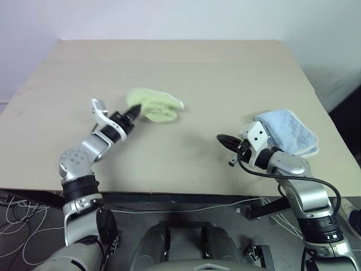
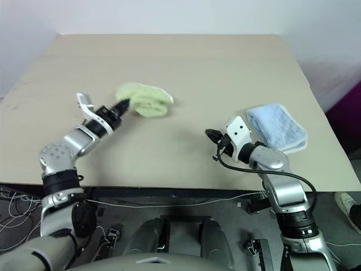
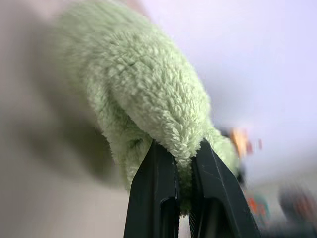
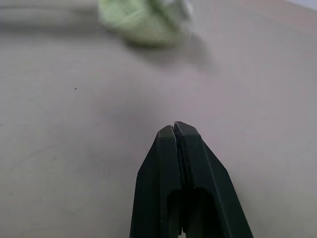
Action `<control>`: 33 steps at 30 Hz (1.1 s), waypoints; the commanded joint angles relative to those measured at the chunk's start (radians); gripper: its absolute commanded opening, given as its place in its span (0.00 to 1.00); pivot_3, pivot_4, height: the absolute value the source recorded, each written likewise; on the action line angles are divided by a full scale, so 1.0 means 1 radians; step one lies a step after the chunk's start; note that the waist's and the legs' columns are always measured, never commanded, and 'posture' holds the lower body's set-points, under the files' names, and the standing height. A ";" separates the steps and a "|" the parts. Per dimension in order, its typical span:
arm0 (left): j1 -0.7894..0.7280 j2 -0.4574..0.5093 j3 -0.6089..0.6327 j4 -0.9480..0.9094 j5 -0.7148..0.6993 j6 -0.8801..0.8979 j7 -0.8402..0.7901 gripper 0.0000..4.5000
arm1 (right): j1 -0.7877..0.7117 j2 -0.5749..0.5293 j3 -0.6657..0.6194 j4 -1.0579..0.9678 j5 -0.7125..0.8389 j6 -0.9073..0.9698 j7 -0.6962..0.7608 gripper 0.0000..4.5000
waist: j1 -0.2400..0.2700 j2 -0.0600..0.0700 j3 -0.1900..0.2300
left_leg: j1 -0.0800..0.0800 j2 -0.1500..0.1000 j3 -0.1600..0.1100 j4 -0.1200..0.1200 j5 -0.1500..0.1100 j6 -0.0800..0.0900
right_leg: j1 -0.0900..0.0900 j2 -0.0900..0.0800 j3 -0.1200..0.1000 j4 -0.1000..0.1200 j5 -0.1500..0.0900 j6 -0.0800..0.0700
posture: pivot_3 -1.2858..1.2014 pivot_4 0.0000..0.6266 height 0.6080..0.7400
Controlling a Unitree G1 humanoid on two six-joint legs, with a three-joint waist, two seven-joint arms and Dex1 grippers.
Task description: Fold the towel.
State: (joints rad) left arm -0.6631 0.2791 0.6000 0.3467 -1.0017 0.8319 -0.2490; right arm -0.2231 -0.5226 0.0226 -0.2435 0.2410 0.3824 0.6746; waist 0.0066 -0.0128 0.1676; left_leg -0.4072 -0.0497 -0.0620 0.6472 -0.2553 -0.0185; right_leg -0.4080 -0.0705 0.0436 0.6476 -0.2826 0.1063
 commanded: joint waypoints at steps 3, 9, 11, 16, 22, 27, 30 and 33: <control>-0.077 0.131 0.158 0.205 0.031 -0.279 -0.012 0.00 | -0.024 -0.001 -0.016 -0.035 0.013 -0.008 -0.002 0.00 | -0.003 0.000 0.000 | 0.000 0.000 0.000 0.000 0.000 0.000 | 0.000 0.000 0.000 0.000 0.000 0.000 | 0.52 0.24 1.00; -0.010 0.210 0.222 0.366 0.067 -0.419 -0.044 0.00 | -0.023 0.000 -0.012 -0.038 0.014 -0.008 0.001 0.00 | 0.003 0.000 0.000 | 0.000 0.000 0.000 0.000 0.000 0.000 | -0.001 -0.001 0.000 0.000 0.000 0.000 | 0.52 0.24 1.00; 0.032 0.204 0.230 0.355 0.061 -0.418 -0.049 0.00 | -0.023 -0.001 -0.011 -0.037 0.013 -0.009 0.002 0.00 | 0.004 -0.001 0.000 | -0.001 -0.001 0.000 0.000 0.000 0.001 | 0.000 -0.001 0.000 0.000 0.000 0.000 | 0.52 0.24 1.00; 0.163 0.146 0.232 0.204 0.024 -0.374 -0.025 0.00 | -0.023 -0.004 -0.010 -0.037 0.012 -0.010 0.005 0.00 | 0.001 -0.001 0.000 | -0.001 -0.001 0.000 0.000 0.000 0.001 | -0.001 -0.003 0.000 0.000 0.000 0.000 | 0.52 0.24 1.00; 0.271 0.066 0.234 0.005 -0.058 -0.306 0.008 0.14 | -0.039 -0.001 0.000 -0.022 0.009 -0.016 0.015 0.00 | 0.002 -0.001 0.000 | -0.001 -0.001 0.000 0.000 -0.001 0.001 | 0.000 -0.004 0.000 0.000 0.000 0.000 | 0.52 0.24 1.00; 0.311 0.038 0.246 -0.075 -0.126 -0.263 0.030 0.49 | -0.051 0.004 0.008 -0.009 0.007 -0.021 0.023 0.00 | 0.002 -0.001 0.000 | -0.001 -0.001 0.000 0.000 -0.001 0.001 | 0.000 -0.004 0.000 0.000 0.000 0.000 | 0.52 0.24 1.00; 0.328 0.032 0.249 -0.094 -0.154 -0.244 0.045 0.71 | -0.058 0.007 0.012 -0.002 0.004 -0.023 0.024 0.00 | 0.002 -0.001 0.000 | 0.000 -0.001 0.000 0.000 -0.001 0.001 | 0.000 -0.004 0.000 0.000 0.000 0.000 | 0.52 0.24 1.00; 0.363 0.011 0.233 -0.134 -0.188 -0.203 0.088 0.94 | -0.061 0.008 0.013 0.004 0.004 -0.028 0.026 0.00 | 0.002 0.000 0.000 | 0.000 -0.001 0.000 0.000 -0.001 0.001 | 0.000 -0.004 0.000 0.000 0.000 0.000 | 0.52 0.24 1.00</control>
State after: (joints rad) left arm -0.3271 0.3090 0.8382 0.2360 -1.1576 0.5950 -0.1870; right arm -0.2653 -0.5199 0.0395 -0.2284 0.2398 0.3762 0.6962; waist 0.0085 -0.0133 0.1676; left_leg -0.4077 -0.0506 -0.0616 0.6473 -0.2560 -0.0174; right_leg -0.4082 -0.0741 0.0441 0.6475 -0.2826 0.1064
